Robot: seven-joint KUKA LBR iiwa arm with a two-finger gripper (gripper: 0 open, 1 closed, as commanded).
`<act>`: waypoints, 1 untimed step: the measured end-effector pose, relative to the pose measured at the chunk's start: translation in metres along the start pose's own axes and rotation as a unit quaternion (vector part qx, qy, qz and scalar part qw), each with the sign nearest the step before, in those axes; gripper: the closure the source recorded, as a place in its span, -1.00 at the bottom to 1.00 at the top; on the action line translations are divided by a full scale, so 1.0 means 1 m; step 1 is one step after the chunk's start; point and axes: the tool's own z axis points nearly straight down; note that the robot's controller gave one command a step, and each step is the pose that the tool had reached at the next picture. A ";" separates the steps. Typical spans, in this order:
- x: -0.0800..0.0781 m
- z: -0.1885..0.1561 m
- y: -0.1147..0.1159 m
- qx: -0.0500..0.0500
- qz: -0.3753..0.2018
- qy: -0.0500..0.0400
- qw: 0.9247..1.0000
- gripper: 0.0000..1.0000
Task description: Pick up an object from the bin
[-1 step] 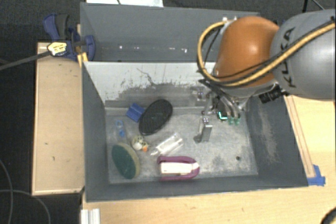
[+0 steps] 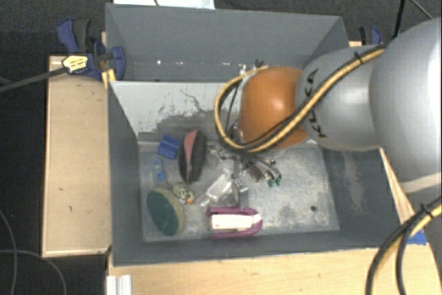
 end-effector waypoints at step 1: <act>0.002 0.000 0.000 -0.001 0.002 0.003 1.000 1.00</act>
Offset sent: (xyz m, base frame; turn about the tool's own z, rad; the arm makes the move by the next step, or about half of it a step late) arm 0.0000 0.0000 0.0000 0.0000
